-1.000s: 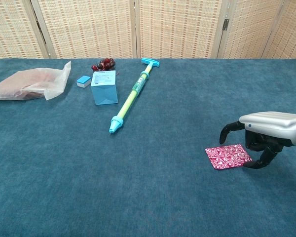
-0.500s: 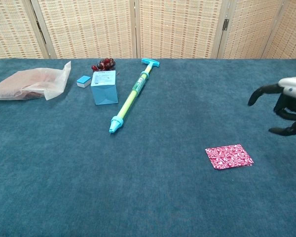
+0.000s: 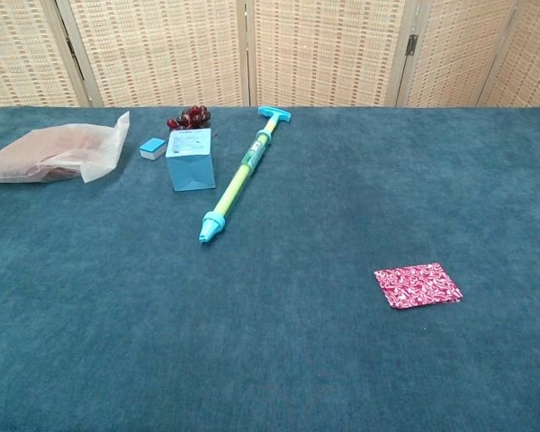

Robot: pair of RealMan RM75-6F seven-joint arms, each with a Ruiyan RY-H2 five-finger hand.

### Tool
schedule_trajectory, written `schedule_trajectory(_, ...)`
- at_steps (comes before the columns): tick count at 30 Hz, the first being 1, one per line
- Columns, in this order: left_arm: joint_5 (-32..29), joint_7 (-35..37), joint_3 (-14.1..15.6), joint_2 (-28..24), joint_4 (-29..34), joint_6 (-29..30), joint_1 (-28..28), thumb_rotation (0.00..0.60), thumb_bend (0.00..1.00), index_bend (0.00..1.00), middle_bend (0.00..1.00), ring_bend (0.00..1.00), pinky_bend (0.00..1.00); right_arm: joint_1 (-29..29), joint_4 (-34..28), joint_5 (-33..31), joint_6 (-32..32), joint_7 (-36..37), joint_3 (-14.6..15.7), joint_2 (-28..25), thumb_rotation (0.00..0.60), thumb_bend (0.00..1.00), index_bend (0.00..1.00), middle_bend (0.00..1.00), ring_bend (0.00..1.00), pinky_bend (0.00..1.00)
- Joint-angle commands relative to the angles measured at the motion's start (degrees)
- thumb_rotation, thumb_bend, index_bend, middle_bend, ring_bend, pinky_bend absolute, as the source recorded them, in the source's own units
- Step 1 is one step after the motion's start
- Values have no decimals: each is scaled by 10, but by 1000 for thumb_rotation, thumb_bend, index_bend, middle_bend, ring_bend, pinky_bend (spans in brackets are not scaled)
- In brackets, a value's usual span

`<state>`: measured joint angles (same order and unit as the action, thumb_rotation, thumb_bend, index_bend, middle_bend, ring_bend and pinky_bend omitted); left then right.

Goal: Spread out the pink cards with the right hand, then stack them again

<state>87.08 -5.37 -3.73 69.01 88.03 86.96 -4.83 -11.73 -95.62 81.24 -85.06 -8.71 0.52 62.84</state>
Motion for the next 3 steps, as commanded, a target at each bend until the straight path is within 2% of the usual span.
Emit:
schedule_trajectory(1, 3, -7, 0, 1, 5, 4, -1, 600, 256, 157, 38, 48, 128, 23, -1, 25, -21, 22, 15, -14, 600, 266, 0, 13, 0, 0)
schedule_trajectory(3, 5, -10, 1, 2, 10, 9, 1, 600, 256, 157, 38, 48, 127, 34, 7, 46, -34, 41, 23, -16, 600, 266, 0, 6, 0, 0)
